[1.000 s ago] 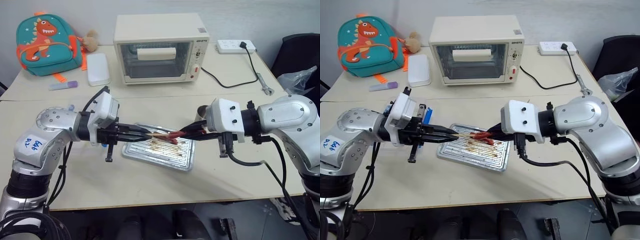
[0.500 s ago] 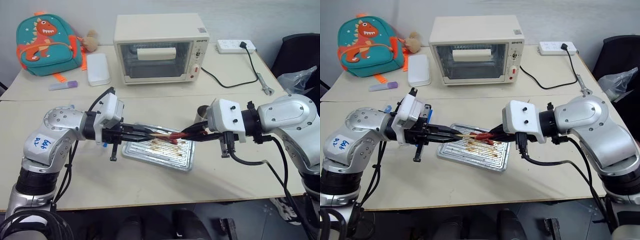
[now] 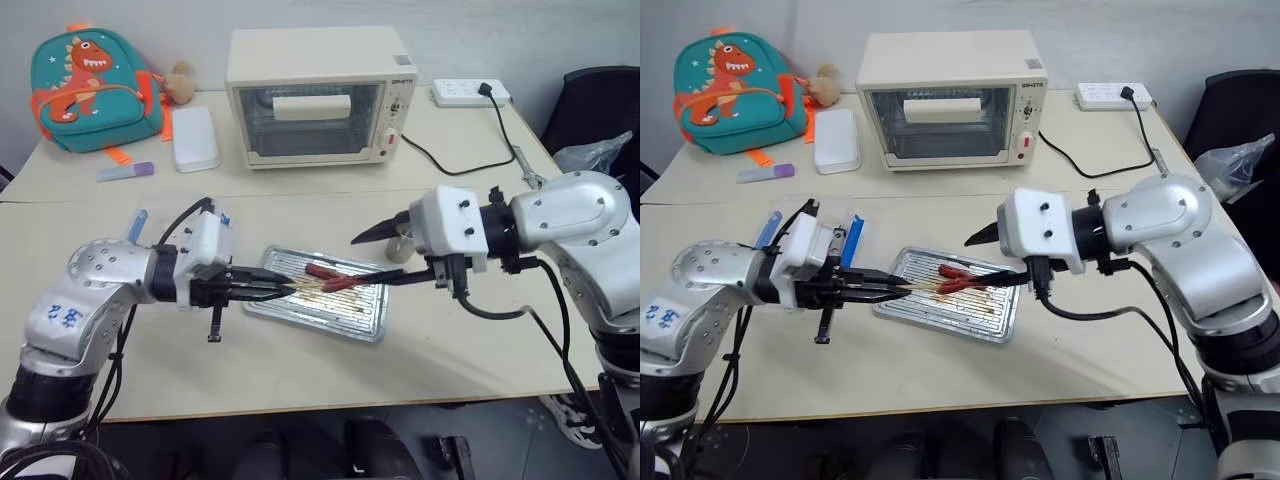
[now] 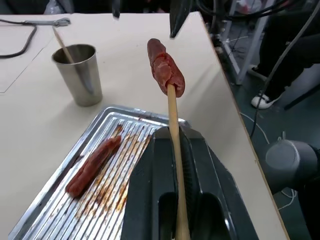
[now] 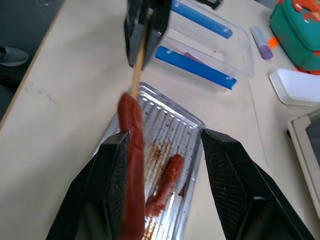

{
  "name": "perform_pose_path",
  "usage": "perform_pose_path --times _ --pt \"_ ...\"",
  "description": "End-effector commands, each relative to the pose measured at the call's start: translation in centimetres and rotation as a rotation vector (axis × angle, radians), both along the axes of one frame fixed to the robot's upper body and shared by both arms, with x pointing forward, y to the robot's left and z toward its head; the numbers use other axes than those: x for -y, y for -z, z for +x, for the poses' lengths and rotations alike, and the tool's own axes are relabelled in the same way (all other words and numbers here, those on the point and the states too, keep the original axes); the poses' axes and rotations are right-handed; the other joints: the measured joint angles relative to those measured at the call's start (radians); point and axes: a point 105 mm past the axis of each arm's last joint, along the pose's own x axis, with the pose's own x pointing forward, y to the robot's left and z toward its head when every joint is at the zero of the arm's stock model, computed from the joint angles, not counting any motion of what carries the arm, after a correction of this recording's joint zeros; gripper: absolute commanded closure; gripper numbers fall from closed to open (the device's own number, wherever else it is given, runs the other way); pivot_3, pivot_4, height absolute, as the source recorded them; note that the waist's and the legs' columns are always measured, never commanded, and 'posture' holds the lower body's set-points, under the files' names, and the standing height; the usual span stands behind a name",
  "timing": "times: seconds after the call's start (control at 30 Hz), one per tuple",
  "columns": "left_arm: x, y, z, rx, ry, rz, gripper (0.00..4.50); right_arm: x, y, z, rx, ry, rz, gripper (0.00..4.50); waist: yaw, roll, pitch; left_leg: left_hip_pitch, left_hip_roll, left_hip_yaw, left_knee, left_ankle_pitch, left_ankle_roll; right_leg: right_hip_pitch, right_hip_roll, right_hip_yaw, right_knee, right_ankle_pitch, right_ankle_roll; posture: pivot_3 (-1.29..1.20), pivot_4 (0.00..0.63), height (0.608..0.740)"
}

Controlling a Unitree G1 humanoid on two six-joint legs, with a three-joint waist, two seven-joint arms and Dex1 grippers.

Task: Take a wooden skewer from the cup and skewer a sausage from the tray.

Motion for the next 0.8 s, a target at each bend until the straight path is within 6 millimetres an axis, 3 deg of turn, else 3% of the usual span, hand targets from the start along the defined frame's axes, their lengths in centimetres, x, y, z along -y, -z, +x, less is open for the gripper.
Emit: perform_pose_path --times 0.03,0.17,0.27,0.4,0.63,0.8 --pt "-2.1 -1.5 -0.8 0.095 -0.181 -0.044 4.50 0.6 -2.4 -0.4 0.010 0.007 0.066 2.16 -0.001 0.000 0.000 0.000 0.000 0.000 0.000 0.000 0.000 0.000 0.000 0.000 0.000 0.000 0.000 0.00 0.150 0.740" --pt "-4.8 -1.3 -0.8 0.121 -0.436 -0.111 4.50 0.5 -3.1 -0.3 -0.045 0.028 0.130 2.16 0.001 0.000 0.000 0.000 0.000 0.000 0.000 0.000 0.000 0.000 0.000 0.000 0.000 0.000 0.000 0.00 0.150 0.740" --pt "-7.1 -1.2 -0.8 0.154 -0.639 -0.164 4.50 0.3 -3.0 -0.5 -0.086 0.023 0.147 1.67 0.003 0.000 0.000 0.000 0.000 0.000 0.000 0.000 0.001 0.001 -0.001 0.000 0.000 0.000 0.000 0.00 0.150 0.740" --pt "-10.3 -0.7 -0.7 0.199 -0.907 -0.209 4.50 -0.3 -2.8 -0.5 -0.087 0.020 0.167 0.68 0.003 0.000 0.000 0.000 0.000 0.000 0.000 -0.001 0.001 0.001 -0.001 0.000 -0.001 0.000 0.000 0.00 0.150 0.740" --pt "-14.9 0.1 0.2 0.209 -1.236 -0.303 4.50 -0.8 -2.5 -0.4 -0.102 0.011 0.196 0.68 0.004 -0.001 0.000 0.000 0.000 0.000 0.000 -0.001 0.001 0.001 -0.001 0.000 -0.001 0.000 0.000 0.00 0.150 0.740" --pt "-15.4 1.3 0.8 0.169 -1.265 -0.297 4.50 -0.9 -2.3 -0.2 -0.099 0.012 0.201 0.68 0.003 -0.001 0.000 0.000 0.000 0.000 0.000 -0.001 0.001 0.001 -0.001 0.000 -0.001 0.000 0.000 0.00 0.150 0.740"
